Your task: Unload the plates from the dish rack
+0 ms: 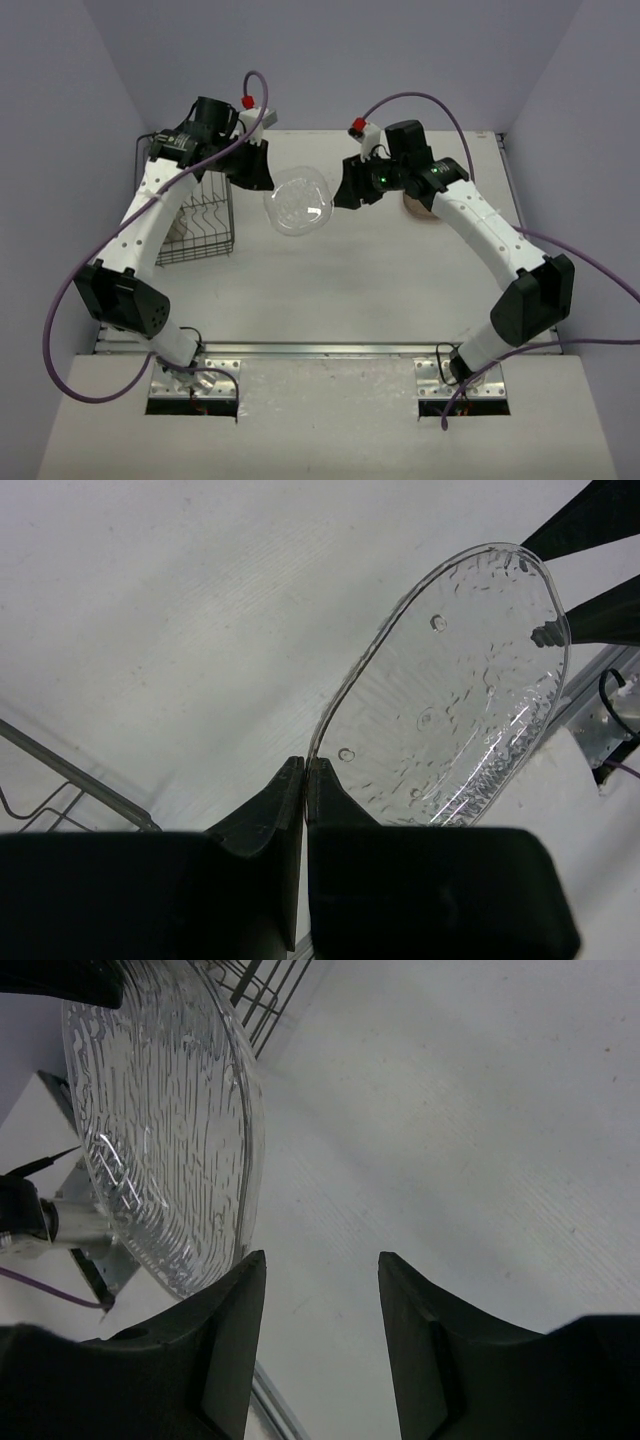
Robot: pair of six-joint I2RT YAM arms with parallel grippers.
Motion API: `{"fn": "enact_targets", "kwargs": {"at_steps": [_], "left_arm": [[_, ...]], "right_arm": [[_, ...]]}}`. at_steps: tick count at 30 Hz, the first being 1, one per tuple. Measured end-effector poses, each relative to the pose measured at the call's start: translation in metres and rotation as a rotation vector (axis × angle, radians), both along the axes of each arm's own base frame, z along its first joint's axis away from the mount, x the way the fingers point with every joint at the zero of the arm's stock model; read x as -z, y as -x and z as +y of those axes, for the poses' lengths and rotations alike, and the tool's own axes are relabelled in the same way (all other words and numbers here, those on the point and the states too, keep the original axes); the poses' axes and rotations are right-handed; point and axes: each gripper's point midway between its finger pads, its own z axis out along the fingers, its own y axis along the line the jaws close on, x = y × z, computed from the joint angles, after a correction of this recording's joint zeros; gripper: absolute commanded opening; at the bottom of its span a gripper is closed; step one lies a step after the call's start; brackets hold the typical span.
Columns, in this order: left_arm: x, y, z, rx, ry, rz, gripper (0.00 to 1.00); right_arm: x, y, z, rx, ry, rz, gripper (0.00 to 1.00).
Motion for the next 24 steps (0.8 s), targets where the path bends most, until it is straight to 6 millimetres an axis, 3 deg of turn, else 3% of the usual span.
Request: {"fn": "enact_targets", "kwargs": {"at_steps": [8, 12, 17, 24], "left_arm": [[0.007, -0.007, 0.008, -0.053, -0.039, -0.006, 0.0], [0.007, -0.009, 0.009, -0.06, -0.042, -0.009, 0.0], [0.007, -0.009, 0.01, -0.066, -0.045, -0.009, 0.0], [0.008, -0.01, 0.01, -0.067, -0.045, -0.007, 0.0]], "right_arm": [[-0.021, -0.003, -0.018, 0.044, -0.038, -0.024, 0.5], [-0.03, 0.004, -0.018, 0.036, -0.102, 0.0, 0.49], [-0.014, 0.015, -0.007, 0.008, -0.145, 0.116, 0.46], [0.013, 0.014, 0.008, 0.003, -0.145, 0.237, 0.42]]}}
